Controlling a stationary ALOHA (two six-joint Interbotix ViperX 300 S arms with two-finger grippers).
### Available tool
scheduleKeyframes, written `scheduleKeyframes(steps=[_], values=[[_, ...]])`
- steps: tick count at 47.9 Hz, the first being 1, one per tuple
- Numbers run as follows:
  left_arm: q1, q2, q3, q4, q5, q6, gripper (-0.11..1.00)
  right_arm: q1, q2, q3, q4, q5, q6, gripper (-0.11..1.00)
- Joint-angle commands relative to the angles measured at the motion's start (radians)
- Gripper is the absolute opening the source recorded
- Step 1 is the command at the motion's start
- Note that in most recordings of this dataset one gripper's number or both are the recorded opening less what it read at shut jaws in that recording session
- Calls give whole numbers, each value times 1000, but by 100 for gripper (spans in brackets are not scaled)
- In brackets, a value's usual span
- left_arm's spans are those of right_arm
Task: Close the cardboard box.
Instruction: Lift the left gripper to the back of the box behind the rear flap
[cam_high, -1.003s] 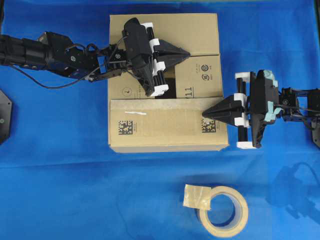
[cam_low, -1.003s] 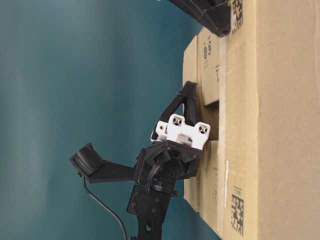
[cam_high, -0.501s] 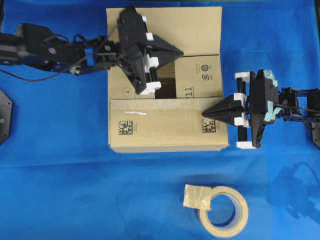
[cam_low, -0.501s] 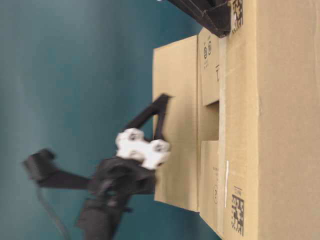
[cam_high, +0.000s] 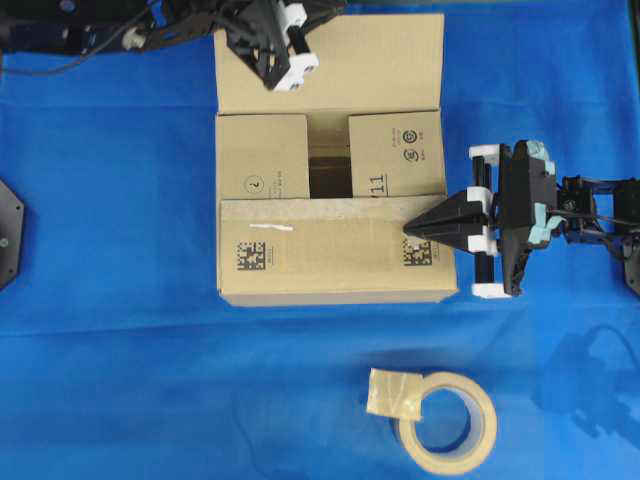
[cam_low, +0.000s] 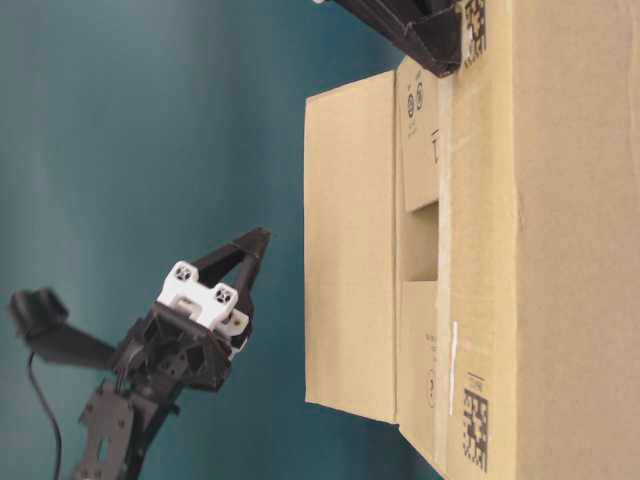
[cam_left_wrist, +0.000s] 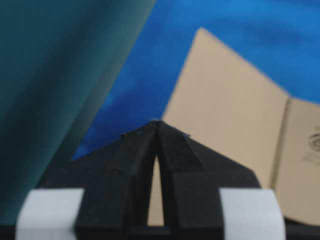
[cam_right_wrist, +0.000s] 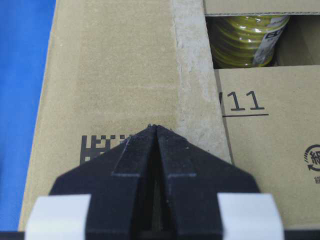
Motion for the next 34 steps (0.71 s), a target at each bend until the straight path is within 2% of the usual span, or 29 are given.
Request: scheduleKeyframes(steps=[1, 15, 21, 27, 34], values=[[20, 12, -87, 0, 101, 6, 0, -5, -2, -9, 3, -2, -2, 0], [60, 121, -305, 8, 502, 17, 0, -5, 0, -11, 3, -3, -2, 0], [69, 160, -382, 8, 640, 72, 0, -5, 2, -12, 3, -5, -2, 0], [69, 186, -437, 5, 736, 101, 0, -5, 3, -12, 3, -8, -2, 0], [66, 198, -462, 0, 796, 118, 0, -6, 3, -12, 3, -8, -2, 0]])
